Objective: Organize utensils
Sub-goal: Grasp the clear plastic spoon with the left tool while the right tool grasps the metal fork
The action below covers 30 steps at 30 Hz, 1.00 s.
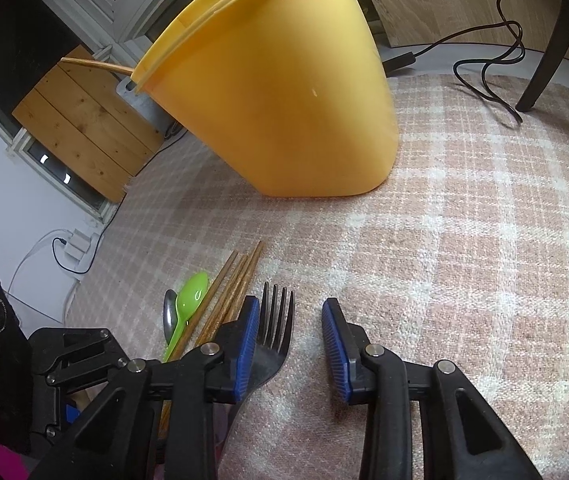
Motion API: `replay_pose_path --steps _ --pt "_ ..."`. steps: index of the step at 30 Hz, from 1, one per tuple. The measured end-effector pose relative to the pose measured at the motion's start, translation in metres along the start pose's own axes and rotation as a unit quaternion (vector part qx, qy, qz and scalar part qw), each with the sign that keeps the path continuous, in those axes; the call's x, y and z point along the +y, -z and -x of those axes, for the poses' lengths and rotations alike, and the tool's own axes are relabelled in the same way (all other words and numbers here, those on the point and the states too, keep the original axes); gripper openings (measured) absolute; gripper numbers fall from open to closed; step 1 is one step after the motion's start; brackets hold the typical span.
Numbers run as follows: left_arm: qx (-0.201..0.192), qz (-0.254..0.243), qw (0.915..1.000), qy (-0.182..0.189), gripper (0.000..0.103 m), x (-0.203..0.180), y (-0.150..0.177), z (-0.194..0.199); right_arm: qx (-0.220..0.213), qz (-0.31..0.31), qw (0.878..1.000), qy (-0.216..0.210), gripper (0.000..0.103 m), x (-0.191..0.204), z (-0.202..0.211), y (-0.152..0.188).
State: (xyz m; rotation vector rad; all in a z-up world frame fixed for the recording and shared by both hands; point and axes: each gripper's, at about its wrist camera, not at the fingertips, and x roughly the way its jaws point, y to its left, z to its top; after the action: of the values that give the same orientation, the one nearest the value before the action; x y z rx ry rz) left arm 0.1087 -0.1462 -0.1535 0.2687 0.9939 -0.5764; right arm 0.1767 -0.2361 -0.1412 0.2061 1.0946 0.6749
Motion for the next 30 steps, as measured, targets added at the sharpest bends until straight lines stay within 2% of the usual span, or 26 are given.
replay_pose_path --steps 5,7,8,10,16,24,29,30 --pt "0.006 -0.001 0.9998 0.018 0.036 0.001 -0.002 -0.006 0.000 0.002 1.000 -0.002 0.034 0.000 0.001 0.000" --pt "0.008 0.000 0.9996 0.029 0.029 0.002 0.001 -0.005 0.001 0.001 1.000 -0.004 0.034 -0.001 0.001 0.000" --pt "0.006 0.001 0.9993 0.037 0.017 0.001 0.000 -0.006 0.000 -0.001 1.000 -0.005 0.034 -0.002 0.001 0.000" --pt "0.000 0.002 0.9993 0.038 0.012 -0.001 -0.001 -0.006 0.000 -0.001 1.000 -0.006 0.034 -0.002 0.001 -0.001" --pt "-0.006 0.033 0.9980 0.053 0.008 0.006 0.003 -0.003 0.001 0.003 1.000 -0.003 0.034 -0.002 0.001 0.000" --pt "-0.009 0.062 0.9966 0.054 0.007 0.022 0.017 0.004 0.001 0.030 0.999 0.015 0.034 0.012 -0.004 0.001" --pt "-0.011 0.074 0.9955 0.059 0.007 0.027 0.027 0.010 0.001 0.068 0.997 0.044 0.034 0.026 -0.011 0.001" --pt "-0.012 0.075 0.9954 0.058 0.007 0.027 0.030 0.012 0.001 0.076 0.996 0.053 0.031 0.029 -0.012 0.002"
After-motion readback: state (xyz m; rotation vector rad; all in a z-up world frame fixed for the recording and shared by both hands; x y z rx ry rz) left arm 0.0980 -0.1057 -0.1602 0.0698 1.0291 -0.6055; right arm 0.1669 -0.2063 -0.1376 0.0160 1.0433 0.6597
